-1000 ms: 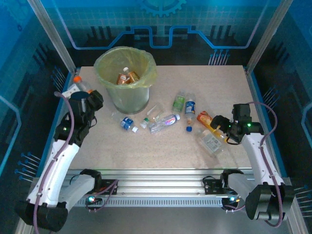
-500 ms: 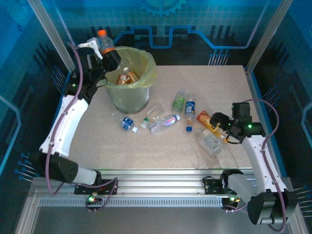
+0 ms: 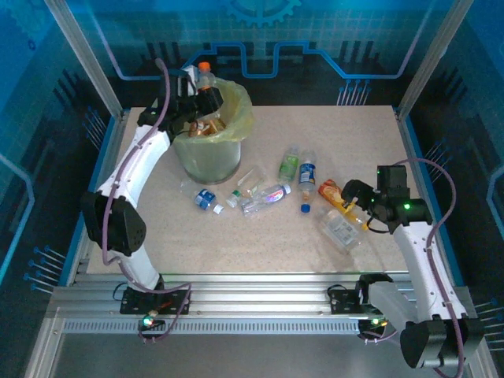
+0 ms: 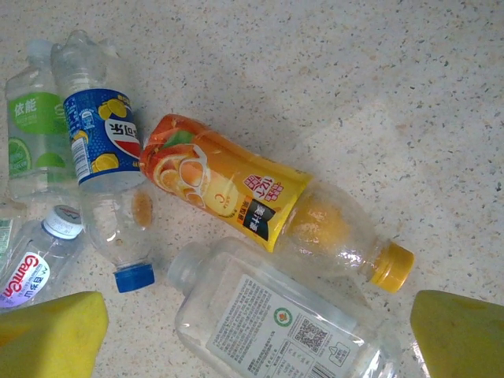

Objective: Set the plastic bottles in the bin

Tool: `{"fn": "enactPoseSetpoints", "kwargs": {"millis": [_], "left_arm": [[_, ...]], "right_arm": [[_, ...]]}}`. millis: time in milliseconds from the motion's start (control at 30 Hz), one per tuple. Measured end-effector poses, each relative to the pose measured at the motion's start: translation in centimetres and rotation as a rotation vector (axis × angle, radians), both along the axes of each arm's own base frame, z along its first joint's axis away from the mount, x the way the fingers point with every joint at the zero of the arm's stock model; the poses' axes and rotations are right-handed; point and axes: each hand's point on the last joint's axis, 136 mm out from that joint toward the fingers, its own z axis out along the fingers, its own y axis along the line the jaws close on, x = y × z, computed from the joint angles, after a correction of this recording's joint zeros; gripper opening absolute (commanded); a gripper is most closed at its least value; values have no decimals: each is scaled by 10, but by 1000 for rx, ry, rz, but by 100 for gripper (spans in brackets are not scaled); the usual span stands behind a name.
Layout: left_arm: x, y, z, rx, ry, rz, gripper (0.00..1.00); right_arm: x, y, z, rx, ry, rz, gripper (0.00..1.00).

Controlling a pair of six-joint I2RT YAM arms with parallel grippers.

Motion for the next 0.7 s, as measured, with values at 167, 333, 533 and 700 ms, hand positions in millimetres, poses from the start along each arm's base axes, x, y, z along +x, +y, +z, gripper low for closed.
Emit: {"fn": "enactPoseSetpoints", "kwargs": {"millis": [167,333,533,700], "left_arm": [[2,-11,-16,-7,39,0,38],[2,-10,-34,-13,74,31,39],[-4,-4,-74,-12,162,73,44],[-4,-4,-80,-20,173,83,58]], "right_arm": [[0,0,0,0,-1,0,100],[0,0,1,0,-1,0,100],[1,0,-1,0,5,0,100],[1,0,-1,0,6,0,100]]}}
